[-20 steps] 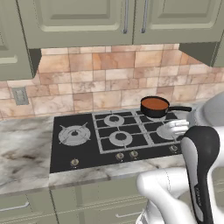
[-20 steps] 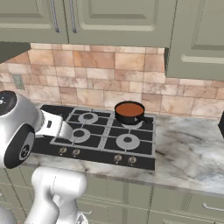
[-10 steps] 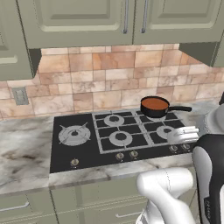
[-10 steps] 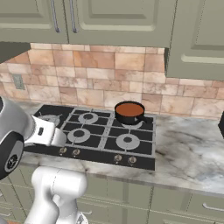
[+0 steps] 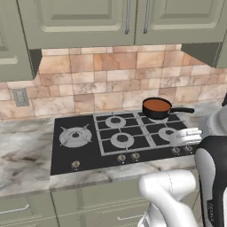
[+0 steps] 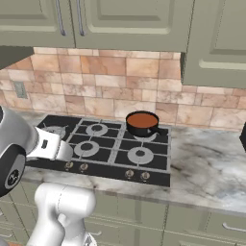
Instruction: Retrieve the steak from the fridge and place it on the saucepan with marinade on the stove.
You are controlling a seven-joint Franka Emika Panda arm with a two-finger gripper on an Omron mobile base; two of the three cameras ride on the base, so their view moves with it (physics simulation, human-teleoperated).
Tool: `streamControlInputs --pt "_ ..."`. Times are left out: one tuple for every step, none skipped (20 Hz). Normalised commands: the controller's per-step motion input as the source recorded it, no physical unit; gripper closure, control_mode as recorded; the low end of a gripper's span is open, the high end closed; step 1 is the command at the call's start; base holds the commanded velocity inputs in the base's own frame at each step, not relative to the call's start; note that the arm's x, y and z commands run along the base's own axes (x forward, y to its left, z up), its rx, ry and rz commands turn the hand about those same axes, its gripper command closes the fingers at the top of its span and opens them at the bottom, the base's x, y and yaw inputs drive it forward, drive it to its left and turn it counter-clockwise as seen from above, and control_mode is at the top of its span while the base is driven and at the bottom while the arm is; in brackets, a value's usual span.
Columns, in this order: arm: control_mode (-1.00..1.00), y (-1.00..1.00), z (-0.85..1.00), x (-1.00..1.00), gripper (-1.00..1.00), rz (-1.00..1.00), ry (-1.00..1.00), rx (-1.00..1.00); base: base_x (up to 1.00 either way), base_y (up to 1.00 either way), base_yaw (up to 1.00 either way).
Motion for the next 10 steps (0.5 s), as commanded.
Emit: streamControlInputs --pt "1.0 0.0 0.0 0.0 -1.0 0.0 0.0 0.0 -0.36 0.0 0.0" --pt "1.0 0.0 0.0 0.0 -1.0 0.0 0.0 0.0 -0.51 -0.04 0.0" --pt "1.0 0.0 0.0 0.0 -1.0 0.0 0.0 0.0 -0.56 -0.04 0.0" --pt "1.0 0.0 0.0 0.0 -1.0 0.0 0.0 0.0 -0.6 -0.06 0.0" --pt "1.0 0.0 0.0 0.0 -1.0 0.0 0.0 0.0 -0.6 -0.06 0.0" --pt "1.0 0.0 0.0 0.0 -1.0 0.0 0.0 0.0 -0.66 -0.14 0.0" --pt "1.0 0.0 0.0 0.0 -1.0 0.0 0.0 0.0 -0.62 -0.06 0.0" --pt "1.0 0.0 0.0 0.0 -1.0 0.0 0.0 0.0 -0.6 -0.03 0.0" --pt "1.0 0.0 0.0 0.0 -1.0 0.0 0.0 0.0 -0.56 -0.03 0.0" --pt "1.0 0.0 0.0 0.0 -1.0 0.0 0.0 0.0 -0.51 0.0 0.0"
